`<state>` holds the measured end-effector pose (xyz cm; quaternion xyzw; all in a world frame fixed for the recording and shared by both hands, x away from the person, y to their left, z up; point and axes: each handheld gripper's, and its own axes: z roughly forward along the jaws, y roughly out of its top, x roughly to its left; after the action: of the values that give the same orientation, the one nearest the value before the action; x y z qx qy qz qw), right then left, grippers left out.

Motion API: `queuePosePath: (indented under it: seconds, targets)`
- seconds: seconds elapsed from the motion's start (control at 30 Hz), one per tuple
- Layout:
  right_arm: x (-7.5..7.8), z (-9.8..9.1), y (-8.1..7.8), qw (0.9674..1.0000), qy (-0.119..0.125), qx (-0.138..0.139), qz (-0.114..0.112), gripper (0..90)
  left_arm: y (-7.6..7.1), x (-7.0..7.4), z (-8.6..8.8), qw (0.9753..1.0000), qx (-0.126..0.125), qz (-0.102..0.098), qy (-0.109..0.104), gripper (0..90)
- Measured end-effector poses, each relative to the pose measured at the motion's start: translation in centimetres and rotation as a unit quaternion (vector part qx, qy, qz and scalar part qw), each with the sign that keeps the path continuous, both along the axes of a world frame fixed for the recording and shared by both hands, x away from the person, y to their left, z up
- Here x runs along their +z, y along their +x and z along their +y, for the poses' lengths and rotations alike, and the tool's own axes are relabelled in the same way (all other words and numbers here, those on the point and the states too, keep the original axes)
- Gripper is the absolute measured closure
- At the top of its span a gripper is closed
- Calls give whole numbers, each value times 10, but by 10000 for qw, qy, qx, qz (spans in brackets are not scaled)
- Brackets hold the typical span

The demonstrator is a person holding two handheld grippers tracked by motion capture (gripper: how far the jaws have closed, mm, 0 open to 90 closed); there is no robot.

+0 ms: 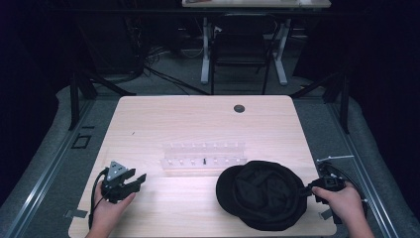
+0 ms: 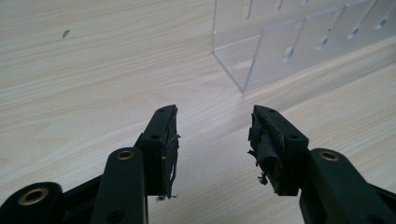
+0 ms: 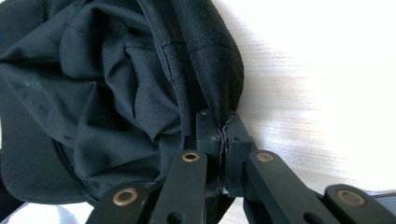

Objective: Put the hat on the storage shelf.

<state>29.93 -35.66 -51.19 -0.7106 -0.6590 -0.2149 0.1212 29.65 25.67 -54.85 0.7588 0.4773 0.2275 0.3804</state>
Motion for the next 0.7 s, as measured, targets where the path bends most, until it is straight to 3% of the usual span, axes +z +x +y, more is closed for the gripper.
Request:
queuePosePath:
  seconds: [0.3,0.4,0.43,0.47,0.5,0.7]
  targets:
    - [9,-2,-1,9995,280,57,-121,881,0,-1,0,10000,13,7,7,513]
    - [15,-3,-3,9987,487,40,-175,881,0,-1,0,10000,16,11,20,513]
    - [19,-4,-3,9991,371,129,-128,881,0,-1,0,10000,14,6,23,513]
    - [20,-4,-3,9989,439,117,-146,881,0,-1,1,10000,21,4,17,513]
    - [23,-3,-5,9976,665,-17,-196,881,0,0,1,10000,43,10,-10,513]
    - [35,-3,-5,9949,974,92,-231,882,1,0,2,10000,41,3,-1,513]
